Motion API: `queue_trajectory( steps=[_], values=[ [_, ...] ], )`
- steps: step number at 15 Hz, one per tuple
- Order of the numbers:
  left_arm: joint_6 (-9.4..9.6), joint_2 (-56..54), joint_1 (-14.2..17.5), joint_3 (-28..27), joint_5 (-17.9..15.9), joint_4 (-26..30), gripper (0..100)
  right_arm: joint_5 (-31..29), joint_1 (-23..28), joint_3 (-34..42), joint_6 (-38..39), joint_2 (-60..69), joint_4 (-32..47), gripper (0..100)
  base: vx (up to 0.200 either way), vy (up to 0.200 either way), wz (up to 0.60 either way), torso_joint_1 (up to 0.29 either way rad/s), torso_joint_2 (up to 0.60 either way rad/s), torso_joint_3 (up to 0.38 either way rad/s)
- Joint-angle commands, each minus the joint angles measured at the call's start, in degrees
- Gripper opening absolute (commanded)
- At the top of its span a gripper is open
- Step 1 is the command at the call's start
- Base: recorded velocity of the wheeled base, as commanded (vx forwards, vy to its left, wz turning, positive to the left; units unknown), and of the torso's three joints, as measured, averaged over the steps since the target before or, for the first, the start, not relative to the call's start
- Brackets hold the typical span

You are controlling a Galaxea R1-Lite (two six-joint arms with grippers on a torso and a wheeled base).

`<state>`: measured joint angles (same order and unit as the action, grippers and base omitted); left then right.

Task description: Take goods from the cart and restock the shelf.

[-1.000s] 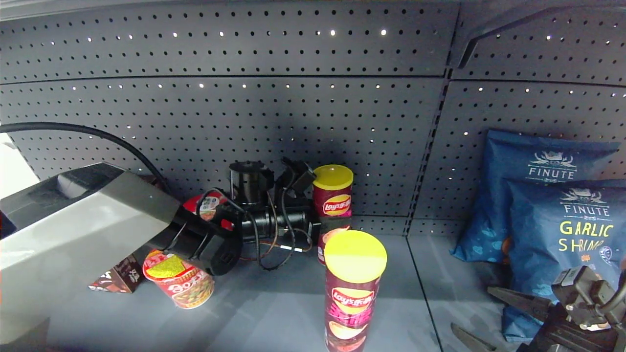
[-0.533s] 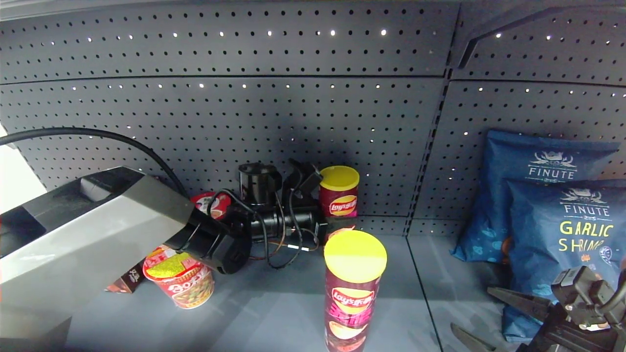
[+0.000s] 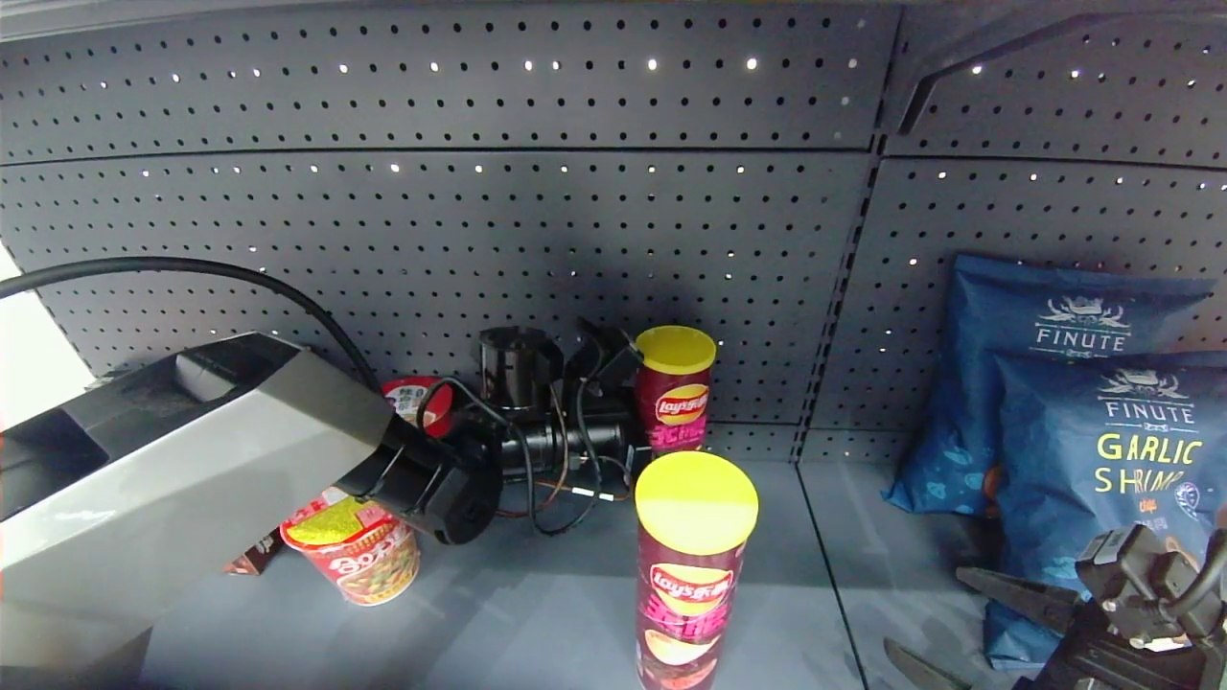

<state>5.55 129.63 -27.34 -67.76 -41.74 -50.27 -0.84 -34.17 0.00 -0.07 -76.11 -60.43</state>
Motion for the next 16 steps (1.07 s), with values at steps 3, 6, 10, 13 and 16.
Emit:
queue_trajectory(
  steps=[3,6,10,13,16],
  values=[
    [0.34,-5.5,0.3,7.8,-0.1,-3.0,100,0.0,-0.1,0.0,-0.1,-0.8,0.0,100,0.000,0.000,0.00,0.000,0.00,0.000],
    [0.34,-11.9,0.8,15.3,0.1,-3.1,100,-0.3,-0.1,0.0,-0.2,-2.3,0.0,100,0.000,0.000,0.00,0.000,0.00,0.000],
    [0.43,-19.3,1.9,23.2,0.3,-3.1,100,-0.2,-0.1,0.0,-0.5,-2.7,0.1,100,0.000,0.000,0.00,0.000,0.00,0.000],
    [0.34,-26.6,4.9,31.6,0.5,-3.1,100,-0.2,-0.3,0.0,-0.6,-4.9,0.0,100,0.000,0.000,0.00,0.000,0.00,0.000],
    [0.34,-30.2,5.7,35.8,0.6,-3.1,100,0.0,-0.3,0.0,-1.4,-5.3,0.0,100,0.000,0.000,0.00,0.000,0.00,0.000]
  ],
)
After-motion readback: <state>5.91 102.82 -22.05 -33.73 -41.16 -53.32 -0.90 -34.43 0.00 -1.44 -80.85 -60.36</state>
